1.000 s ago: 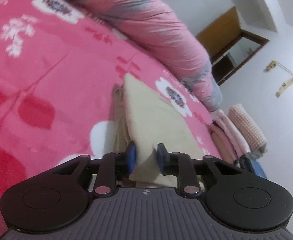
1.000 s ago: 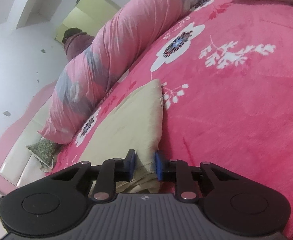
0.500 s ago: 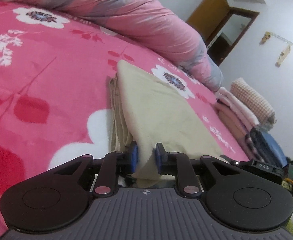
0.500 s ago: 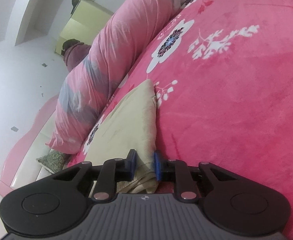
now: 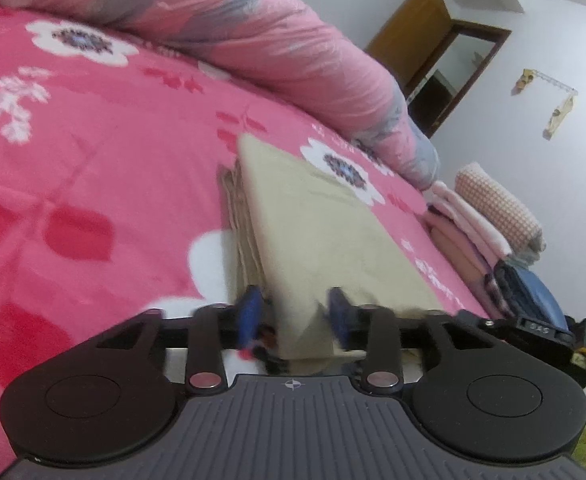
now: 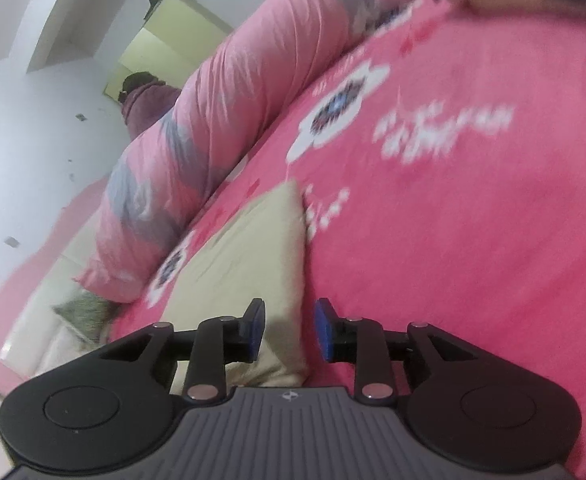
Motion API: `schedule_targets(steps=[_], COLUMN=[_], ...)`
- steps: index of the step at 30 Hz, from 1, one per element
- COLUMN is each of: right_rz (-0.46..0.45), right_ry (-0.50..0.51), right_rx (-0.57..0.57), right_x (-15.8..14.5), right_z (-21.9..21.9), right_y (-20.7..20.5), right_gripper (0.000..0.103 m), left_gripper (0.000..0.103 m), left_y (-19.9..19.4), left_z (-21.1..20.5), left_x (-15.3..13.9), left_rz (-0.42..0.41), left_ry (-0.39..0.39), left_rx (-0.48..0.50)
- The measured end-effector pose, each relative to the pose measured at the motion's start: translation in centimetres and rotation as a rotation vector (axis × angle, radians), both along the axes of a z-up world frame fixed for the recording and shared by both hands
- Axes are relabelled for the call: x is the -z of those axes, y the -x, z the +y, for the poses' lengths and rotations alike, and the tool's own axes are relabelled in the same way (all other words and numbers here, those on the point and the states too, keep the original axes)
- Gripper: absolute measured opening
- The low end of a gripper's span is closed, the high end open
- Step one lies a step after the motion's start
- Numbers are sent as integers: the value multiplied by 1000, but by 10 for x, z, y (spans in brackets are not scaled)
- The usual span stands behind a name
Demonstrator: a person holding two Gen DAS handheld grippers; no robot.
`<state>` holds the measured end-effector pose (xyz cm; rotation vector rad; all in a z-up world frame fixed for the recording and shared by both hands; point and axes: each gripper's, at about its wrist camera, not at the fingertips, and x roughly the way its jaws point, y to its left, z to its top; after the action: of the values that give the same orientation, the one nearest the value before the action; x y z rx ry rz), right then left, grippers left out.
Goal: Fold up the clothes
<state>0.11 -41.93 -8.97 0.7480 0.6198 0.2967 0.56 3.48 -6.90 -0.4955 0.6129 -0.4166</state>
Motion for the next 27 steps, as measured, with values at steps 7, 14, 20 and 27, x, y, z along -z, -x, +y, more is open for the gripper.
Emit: schedule_targets(steps=[7, 14, 20, 27], right_rz=[-161, -267, -189, -190], right_ry=[167, 460, 524, 520], right_rx=[-53, -206, -218, -227], right_x=[-45, -47, -9, -9], right_z=[34, 123, 133, 132], right_y=[-1, -10, -16, -16], right_gripper=[30, 27, 24, 24], left_gripper=[50, 46, 41, 42], left_y=[-2, -31, -34, -45], left_z=[7, -35, -48, -42], left_x=[-27, -21, 2, -28], left_rz=[-162, -169, -119, -187], left_ry=[34, -83, -155, -156], left_rx=[-27, 57, 56, 52])
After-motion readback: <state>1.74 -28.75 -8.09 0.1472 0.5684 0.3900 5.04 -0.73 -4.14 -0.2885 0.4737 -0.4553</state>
